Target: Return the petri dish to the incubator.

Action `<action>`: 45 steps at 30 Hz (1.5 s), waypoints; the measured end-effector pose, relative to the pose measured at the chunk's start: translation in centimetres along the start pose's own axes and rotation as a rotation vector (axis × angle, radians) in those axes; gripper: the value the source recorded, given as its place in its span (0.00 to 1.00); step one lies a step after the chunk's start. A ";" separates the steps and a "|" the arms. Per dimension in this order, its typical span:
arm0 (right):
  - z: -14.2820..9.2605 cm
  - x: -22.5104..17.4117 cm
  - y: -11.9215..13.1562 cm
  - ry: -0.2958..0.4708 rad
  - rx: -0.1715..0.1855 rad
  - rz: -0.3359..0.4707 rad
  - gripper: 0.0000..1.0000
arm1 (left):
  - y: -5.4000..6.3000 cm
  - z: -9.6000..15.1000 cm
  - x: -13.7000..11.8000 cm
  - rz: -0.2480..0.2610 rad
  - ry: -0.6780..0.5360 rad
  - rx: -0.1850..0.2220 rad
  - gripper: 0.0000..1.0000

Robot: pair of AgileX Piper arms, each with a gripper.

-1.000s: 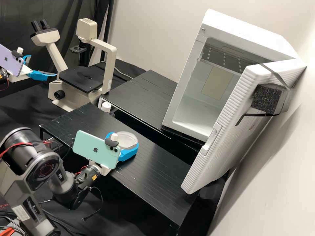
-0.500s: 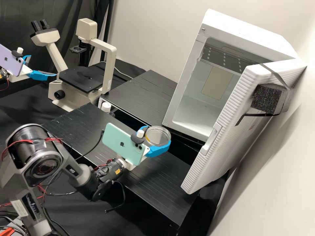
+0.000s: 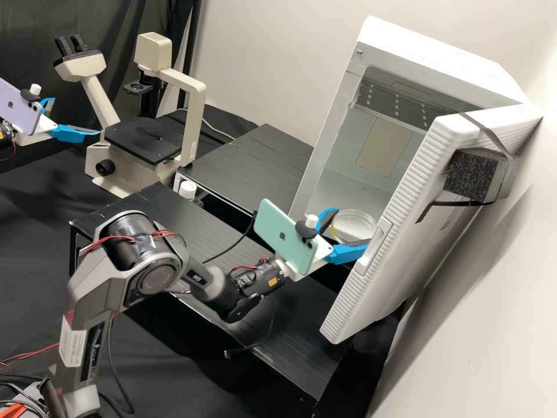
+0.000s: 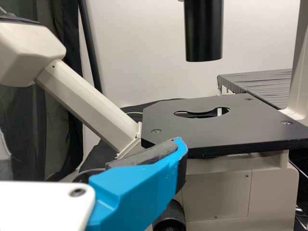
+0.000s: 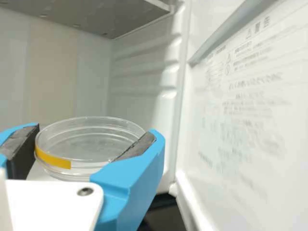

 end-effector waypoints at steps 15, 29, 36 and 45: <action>-0.2 8.7 -3.0 0.003 0.012 -0.066 0.00 | 0.0 0.0 0.0 0.000 0.000 0.000 1.00; 1.6 12.8 -5.7 -0.086 0.082 -0.174 0.00 | 0.0 0.0 0.0 0.000 0.000 0.000 1.00; 1.7 13.8 -6.1 -0.084 0.102 -0.180 0.00 | 0.0 0.0 0.0 0.000 0.000 0.000 1.00; 0.9 14.4 -6.4 -0.066 0.096 -0.210 0.00 | 0.0 0.0 0.0 0.000 0.000 0.000 1.00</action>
